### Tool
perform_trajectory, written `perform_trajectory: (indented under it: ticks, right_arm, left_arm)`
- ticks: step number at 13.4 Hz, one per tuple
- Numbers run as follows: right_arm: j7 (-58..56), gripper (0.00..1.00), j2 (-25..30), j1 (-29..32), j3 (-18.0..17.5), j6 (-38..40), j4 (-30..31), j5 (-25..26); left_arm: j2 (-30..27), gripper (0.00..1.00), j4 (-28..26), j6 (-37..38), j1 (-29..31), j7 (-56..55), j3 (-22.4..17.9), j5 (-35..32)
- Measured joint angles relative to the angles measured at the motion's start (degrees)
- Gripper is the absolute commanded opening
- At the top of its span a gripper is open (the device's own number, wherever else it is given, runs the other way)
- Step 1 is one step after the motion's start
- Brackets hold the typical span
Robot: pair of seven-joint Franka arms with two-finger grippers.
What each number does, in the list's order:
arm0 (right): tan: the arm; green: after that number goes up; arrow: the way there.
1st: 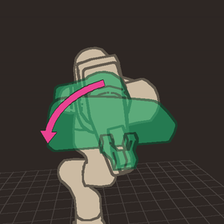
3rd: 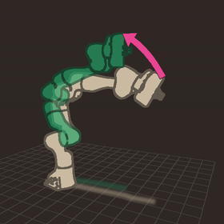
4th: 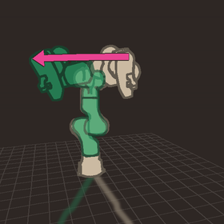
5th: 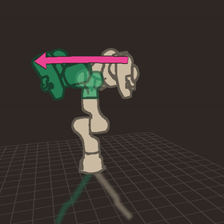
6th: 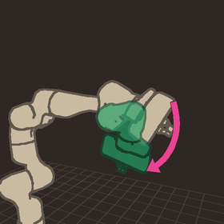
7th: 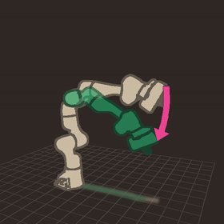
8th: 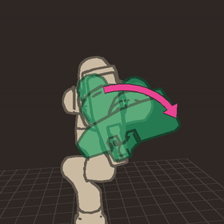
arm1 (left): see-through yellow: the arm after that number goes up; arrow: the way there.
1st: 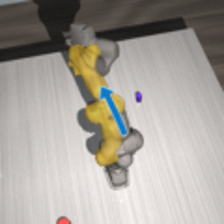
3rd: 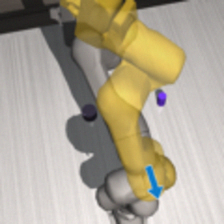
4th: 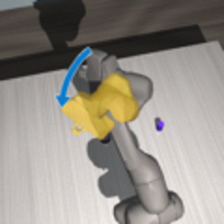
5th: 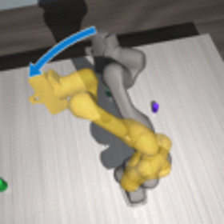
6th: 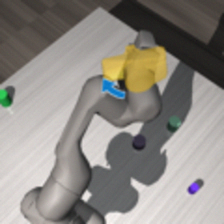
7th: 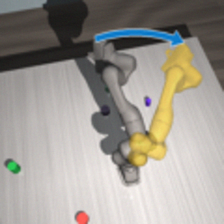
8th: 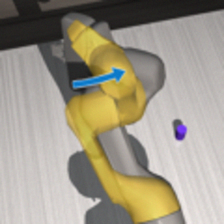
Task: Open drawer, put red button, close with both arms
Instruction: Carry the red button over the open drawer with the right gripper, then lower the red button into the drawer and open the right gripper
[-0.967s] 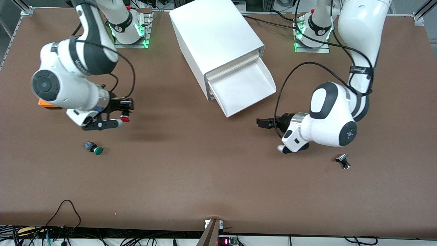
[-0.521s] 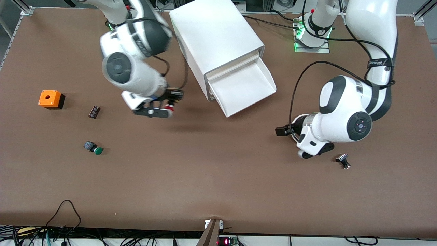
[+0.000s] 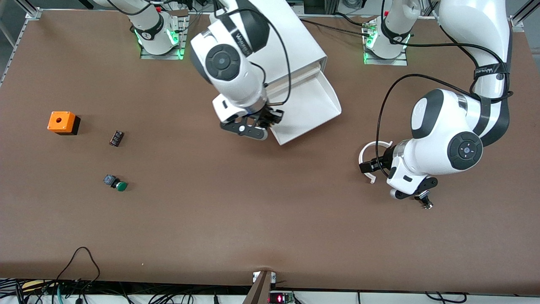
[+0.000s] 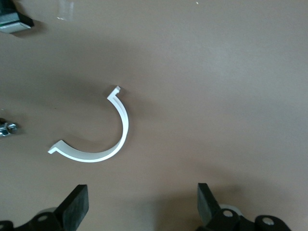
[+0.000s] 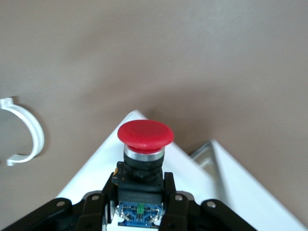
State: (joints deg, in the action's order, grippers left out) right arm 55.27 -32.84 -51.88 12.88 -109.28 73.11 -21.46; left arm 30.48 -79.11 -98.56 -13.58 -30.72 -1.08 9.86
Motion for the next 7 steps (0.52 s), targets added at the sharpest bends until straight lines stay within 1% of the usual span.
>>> perform_trajectory:
  ticks: [3, 7]
  right_arm:
    - [5.86, 0.10, -1.48, -4.45, 0.00, -3.93, -0.21, -0.11]
    - [9.66, 0.11, -3.16, -7.53, 0.07, -6.27, -0.31, -0.11]
  left_arm:
    - [0.00, 0.99, 0.00, 0.00, -0.02, -0.19, 0.00, -0.86]
    - [0.00, 0.99, -0.01, 0.00, -0.05, -0.56, 0.01, -1.08]
